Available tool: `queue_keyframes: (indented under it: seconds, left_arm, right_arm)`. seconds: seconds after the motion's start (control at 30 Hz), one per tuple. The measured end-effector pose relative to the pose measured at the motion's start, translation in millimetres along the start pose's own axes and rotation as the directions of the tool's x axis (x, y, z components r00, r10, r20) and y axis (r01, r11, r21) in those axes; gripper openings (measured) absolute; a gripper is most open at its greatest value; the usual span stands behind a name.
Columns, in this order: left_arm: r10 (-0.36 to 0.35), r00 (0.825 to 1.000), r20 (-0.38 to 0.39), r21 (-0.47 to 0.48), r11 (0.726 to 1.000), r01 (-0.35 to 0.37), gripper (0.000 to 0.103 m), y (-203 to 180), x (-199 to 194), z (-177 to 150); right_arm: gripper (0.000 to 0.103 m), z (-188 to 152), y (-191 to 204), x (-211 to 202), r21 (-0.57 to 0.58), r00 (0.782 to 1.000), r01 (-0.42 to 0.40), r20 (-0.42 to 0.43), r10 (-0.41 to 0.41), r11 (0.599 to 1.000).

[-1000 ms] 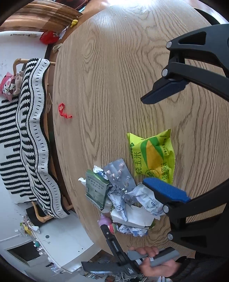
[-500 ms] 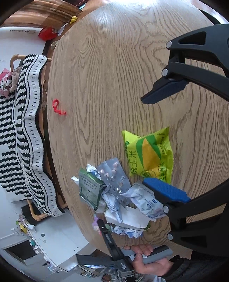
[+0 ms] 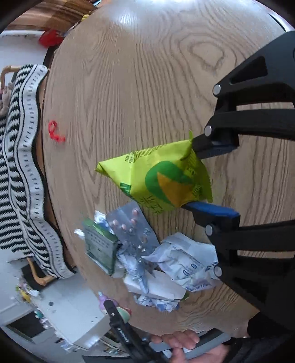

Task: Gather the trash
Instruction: 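Grasp the pink plush toy with the left tool while the right tool grasps the yellow-green snack bag, then carry the plush toy and snack bag to the bin and release both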

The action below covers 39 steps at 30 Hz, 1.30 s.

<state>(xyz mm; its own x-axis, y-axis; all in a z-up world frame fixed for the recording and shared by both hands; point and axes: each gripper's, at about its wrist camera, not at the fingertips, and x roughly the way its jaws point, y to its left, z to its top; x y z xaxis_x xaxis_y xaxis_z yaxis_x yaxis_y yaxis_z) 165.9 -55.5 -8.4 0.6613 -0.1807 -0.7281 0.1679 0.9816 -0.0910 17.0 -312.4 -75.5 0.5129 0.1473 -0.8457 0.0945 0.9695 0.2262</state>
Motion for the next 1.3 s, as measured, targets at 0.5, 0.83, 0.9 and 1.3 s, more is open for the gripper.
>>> queue_keyframes:
  seconds: [0.5, 0.83, 0.9, 1.3]
  left_arm:
    - [-0.212, 0.977, 0.014, 0.207, 0.957, 0.204, 0.048, -156.5, -51.1, -26.8]
    - [-0.422, 0.901, -0.097, 0.401, 0.812, 0.424, 0.048, -329.6, -81.9, -90.9]
    - [-0.467, 0.875, -0.129, 0.436, 0.765, 0.473, 0.048, -368.2, -91.5, -109.1]
    - [-0.576, 0.717, -0.393, 0.569, 0.461, 0.681, 0.048, -550.7, -110.4, -244.5]
  right_arm:
    - [0.033, -42.4, -119.8, -97.7, 0.177, 0.979, 0.105, 0.153, -0.133, 0.979]
    - [0.033, -124.3, -267.3, -166.7, 0.431, 0.933, 0.221, 0.166, -0.318, 0.875]
    - [0.033, -148.6, -299.4, -180.8, 0.487, 0.917, 0.253, 0.153, -0.367, 0.836]
    - [0.033, -293.4, -439.5, -196.6, 0.713, 0.883, 0.355, -0.044, -0.466, 0.605]
